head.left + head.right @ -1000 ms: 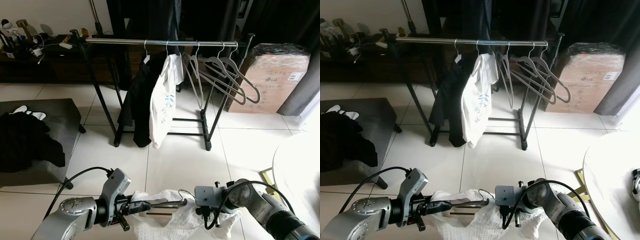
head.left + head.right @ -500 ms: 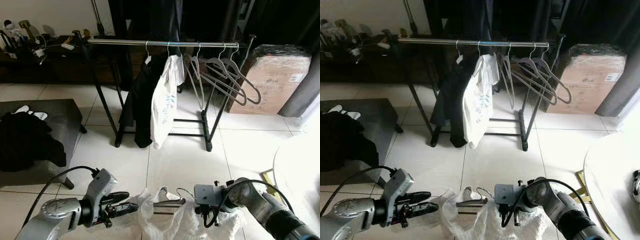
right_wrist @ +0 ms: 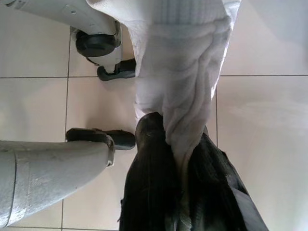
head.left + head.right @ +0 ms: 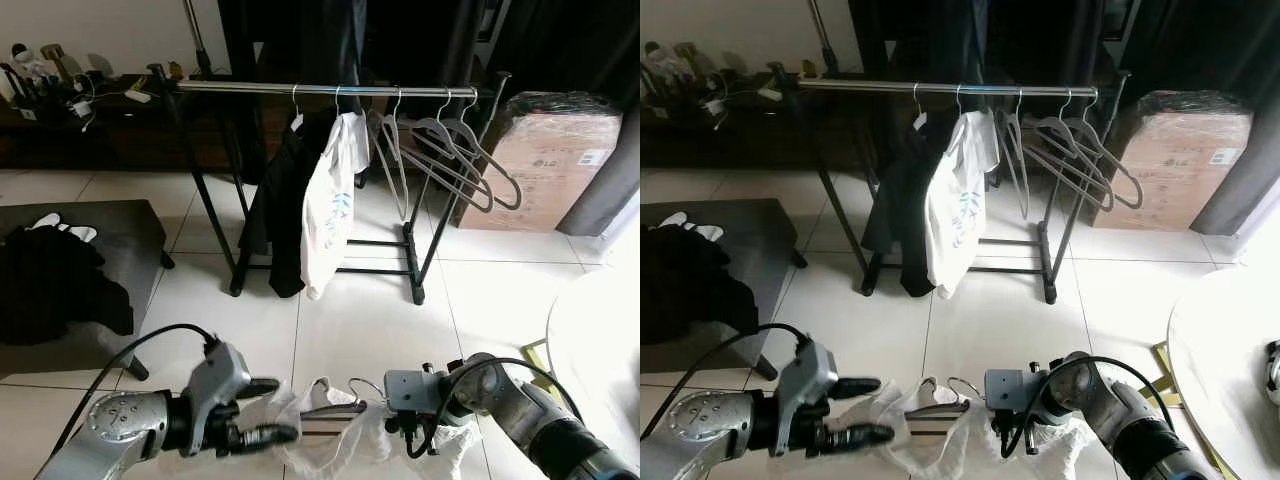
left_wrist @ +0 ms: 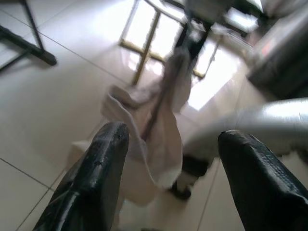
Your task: Hang hanger
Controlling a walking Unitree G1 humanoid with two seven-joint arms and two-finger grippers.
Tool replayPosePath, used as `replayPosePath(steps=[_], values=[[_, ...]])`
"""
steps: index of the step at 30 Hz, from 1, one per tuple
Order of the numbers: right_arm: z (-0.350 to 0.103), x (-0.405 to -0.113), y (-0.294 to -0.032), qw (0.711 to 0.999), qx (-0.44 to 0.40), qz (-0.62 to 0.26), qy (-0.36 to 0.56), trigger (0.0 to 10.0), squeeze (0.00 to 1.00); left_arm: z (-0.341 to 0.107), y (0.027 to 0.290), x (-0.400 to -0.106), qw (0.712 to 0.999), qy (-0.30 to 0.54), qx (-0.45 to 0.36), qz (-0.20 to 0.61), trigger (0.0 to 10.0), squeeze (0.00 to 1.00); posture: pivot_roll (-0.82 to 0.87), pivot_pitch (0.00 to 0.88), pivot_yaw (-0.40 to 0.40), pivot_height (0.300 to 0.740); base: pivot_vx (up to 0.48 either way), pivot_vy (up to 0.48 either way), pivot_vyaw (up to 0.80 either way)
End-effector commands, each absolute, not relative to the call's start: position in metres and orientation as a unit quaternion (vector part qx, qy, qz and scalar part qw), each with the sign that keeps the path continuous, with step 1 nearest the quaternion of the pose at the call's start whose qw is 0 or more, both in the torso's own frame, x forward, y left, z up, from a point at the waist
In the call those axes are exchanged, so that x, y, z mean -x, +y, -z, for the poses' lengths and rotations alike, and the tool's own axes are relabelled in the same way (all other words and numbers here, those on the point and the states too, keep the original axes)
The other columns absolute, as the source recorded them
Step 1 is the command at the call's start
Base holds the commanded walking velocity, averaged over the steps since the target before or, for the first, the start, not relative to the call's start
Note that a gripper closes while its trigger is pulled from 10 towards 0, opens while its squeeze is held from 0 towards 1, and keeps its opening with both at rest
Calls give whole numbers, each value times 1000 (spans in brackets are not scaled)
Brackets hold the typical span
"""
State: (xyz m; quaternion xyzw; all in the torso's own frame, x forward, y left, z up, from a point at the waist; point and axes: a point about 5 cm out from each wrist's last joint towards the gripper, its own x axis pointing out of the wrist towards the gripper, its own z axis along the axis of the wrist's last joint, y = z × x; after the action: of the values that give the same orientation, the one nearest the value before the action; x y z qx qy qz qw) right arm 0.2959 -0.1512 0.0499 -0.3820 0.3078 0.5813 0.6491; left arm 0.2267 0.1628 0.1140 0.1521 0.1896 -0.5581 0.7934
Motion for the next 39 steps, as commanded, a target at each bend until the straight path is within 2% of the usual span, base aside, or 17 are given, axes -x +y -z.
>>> replayPosePath(steps=[1,5,10,15,22,23,24,25,31,39], values=[[-60,-298,-142,642,383,-601,282,0,0,-111,154,-229,785,181,-178,565,10000,0,81,158,-12,740,0,0,0],[-62,-295,-138,627,379,-622,275,0,0,-112,149,-231,752,178,-211,598,10000,0,81,164,-12,740,0,0,0],[-64,-293,-133,619,374,-636,269,0,0,-114,145,-241,755,151,-217,601,10000,0,75,166,-6,740,0,0,0],[-72,-289,-126,601,361,-664,259,0,0,-112,136,-244,727,140,-218,635,10000,0,64,169,-1,740,0,0,0],[-74,-289,-121,600,361,-667,255,0,0,-105,132,-242,698,165,-197,668,10000,0,58,168,6,740,0,0,0],[-74,-289,-121,600,361,-667,255,0,0,-105,132,-242,695,167,-200,670,4706,0,57,168,6,740,0,0,0],[-74,-289,-121,600,361,-667,255,0,0,-104,132,-243,694,168,-203,670,4706,0,56,168,7,740,0,0,0],[-75,-290,-120,600,361,-667,254,0,0,-103,132,-243,689,171,-203,675,0,0,56,168,8,740,0,0,0],[-75,-290,-119,600,360,-667,254,0,0,-100,130,-244,683,175,-208,678,0,0,56,166,12,740,0,0,0],[-78,-292,-118,604,360,-664,253,0,0,-94,125,-246,690,174,-213,669,0,0,54,167,13,740,0,0,0]])
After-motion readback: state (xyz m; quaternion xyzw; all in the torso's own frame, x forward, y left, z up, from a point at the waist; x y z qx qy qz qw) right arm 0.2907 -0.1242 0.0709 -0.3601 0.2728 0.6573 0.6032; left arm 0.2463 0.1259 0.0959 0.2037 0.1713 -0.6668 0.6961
